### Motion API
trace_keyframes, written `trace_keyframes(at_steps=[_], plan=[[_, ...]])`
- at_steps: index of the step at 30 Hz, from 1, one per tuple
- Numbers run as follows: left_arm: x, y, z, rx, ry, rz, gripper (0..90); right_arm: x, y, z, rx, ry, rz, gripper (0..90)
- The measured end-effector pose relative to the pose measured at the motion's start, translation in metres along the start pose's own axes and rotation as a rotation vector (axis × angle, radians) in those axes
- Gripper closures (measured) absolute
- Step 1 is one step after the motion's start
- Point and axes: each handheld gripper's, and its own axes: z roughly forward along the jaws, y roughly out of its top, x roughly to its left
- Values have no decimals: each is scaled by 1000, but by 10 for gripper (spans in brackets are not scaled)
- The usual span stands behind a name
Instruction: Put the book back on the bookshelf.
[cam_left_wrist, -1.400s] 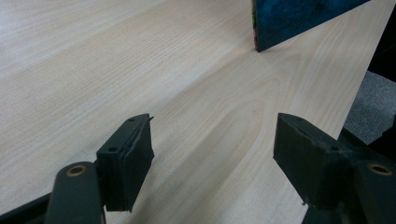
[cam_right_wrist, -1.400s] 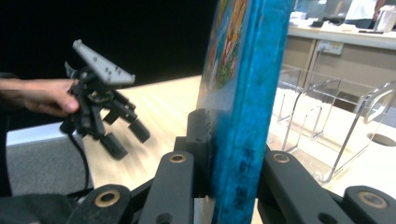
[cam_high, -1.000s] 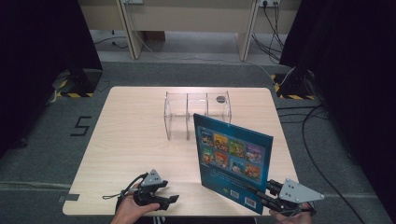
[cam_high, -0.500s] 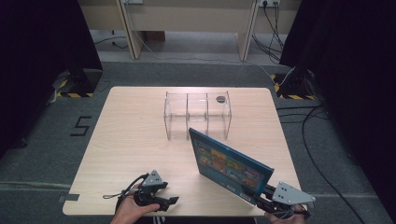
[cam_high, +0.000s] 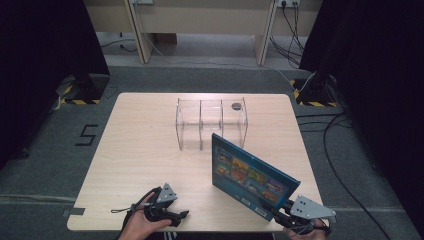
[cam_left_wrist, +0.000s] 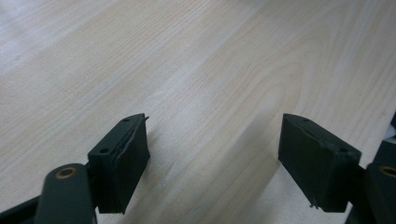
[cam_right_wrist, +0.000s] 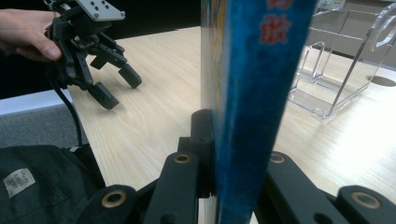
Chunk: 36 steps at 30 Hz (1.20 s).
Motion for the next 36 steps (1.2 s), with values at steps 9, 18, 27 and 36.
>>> trace_keyframes(at_steps=[9, 18, 27, 36], plan=[[-1, -1, 2, -1, 10, 13, 141, -1, 0, 1, -8, -12, 14, 815], [-1, -1, 2, -3, 10, 12, 140, -1, 4, 2, -29, -39, 4, 790], [-1, -1, 3, -4, 11, 12, 138, -2, 13, 10, -75, -82, -48, 761], [-2, -1, 3, -3, 6, 15, 139, 3, 18, 15, -63, -126, -106, 744]])
